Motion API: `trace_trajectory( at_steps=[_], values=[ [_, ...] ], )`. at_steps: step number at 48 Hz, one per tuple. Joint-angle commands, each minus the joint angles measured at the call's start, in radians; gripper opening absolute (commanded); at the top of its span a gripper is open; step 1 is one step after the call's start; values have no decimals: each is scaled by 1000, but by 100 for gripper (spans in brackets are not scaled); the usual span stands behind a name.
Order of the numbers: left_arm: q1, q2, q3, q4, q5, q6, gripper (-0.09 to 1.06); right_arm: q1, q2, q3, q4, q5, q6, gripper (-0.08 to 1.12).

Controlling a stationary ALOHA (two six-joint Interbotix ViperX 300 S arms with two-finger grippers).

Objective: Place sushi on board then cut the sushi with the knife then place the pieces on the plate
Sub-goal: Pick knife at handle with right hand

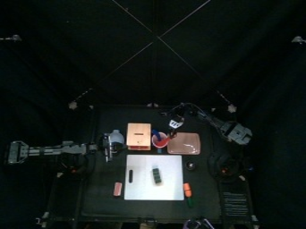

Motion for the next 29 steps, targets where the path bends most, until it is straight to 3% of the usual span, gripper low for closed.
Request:
trace_trajectory(
  at_steps=[1,20,29],
  values=[
    [2,2,-14,-2,-3,-2,-2,-2,-15,-12,-6,-2,-3,85],
    [3,2,-14,-2,-3,0,-2,9,9,-18,-9,-5,-3,84],
    [2,2,-11,-2,-3,0,-2,15,9,-20,-9,-6,-2,73]
  ],
)
